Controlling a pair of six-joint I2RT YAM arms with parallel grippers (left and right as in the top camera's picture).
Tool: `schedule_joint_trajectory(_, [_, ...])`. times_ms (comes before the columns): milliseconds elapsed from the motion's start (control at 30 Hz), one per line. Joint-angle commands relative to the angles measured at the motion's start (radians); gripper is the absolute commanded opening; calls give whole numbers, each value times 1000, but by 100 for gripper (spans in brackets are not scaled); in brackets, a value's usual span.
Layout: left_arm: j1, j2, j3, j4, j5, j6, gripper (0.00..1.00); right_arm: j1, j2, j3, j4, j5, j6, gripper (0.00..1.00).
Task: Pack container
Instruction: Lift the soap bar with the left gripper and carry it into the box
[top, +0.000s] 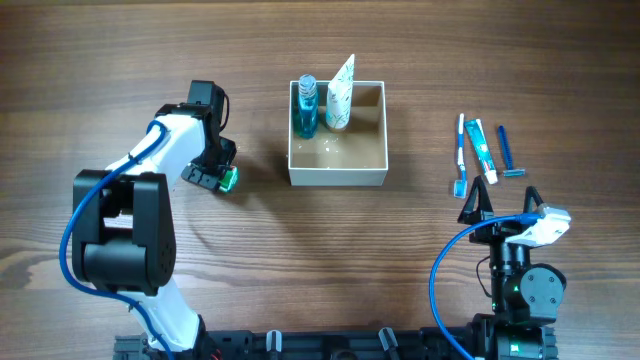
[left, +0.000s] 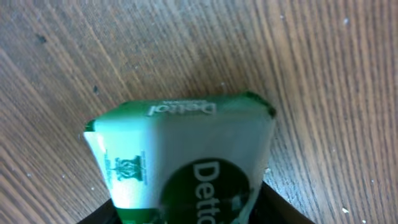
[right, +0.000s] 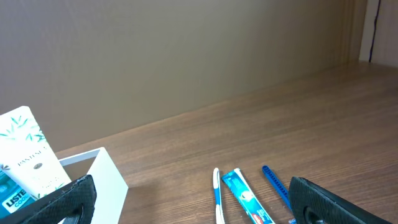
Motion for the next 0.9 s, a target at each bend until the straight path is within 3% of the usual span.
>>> schedule_joint_trajectory(0, [6, 13, -15, 7, -14, 35, 47, 6, 2, -1, 3, 6, -6, 100])
schedule_joint_trajectory(367, [6, -72, 27, 7, -10, 167, 45, 6, 2, -1, 3, 6, -6, 100])
schedule_joint_trajectory(867, [-66, -442, 190, 16, 138, 350, 43, 6, 2, -1, 3, 6, -6, 100])
